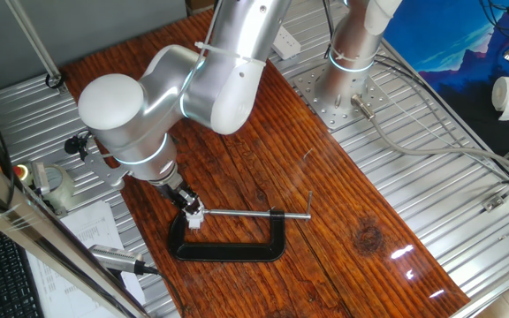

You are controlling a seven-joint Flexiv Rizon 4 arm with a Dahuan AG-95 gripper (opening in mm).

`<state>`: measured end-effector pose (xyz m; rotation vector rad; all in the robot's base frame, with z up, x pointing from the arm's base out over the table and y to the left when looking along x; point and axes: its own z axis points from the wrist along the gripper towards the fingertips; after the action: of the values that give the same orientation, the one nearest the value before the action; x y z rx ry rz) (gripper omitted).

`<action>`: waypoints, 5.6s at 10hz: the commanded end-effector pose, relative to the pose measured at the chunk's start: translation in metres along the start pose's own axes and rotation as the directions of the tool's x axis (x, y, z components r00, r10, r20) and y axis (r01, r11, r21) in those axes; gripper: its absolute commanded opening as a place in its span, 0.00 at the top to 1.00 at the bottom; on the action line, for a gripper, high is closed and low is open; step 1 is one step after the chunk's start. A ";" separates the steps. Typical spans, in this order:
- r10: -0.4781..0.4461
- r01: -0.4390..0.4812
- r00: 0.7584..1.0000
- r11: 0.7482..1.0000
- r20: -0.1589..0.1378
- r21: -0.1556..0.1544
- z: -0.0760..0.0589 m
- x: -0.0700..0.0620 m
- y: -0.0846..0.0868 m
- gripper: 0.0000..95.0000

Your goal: Install the light bulb by rotating it

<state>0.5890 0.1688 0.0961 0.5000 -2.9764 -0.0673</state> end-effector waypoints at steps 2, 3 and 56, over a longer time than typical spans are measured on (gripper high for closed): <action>0.147 -0.147 0.989 0.989 -0.001 0.007 0.001 0.000 -0.001 1.00; 0.164 -0.164 0.987 0.986 -0.001 0.008 0.000 0.000 -0.001 1.00; -0.280 0.280 0.960 0.959 -0.004 0.039 -0.006 0.008 0.005 1.00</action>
<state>0.5791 0.1731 0.1032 1.0462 -2.8446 -0.0393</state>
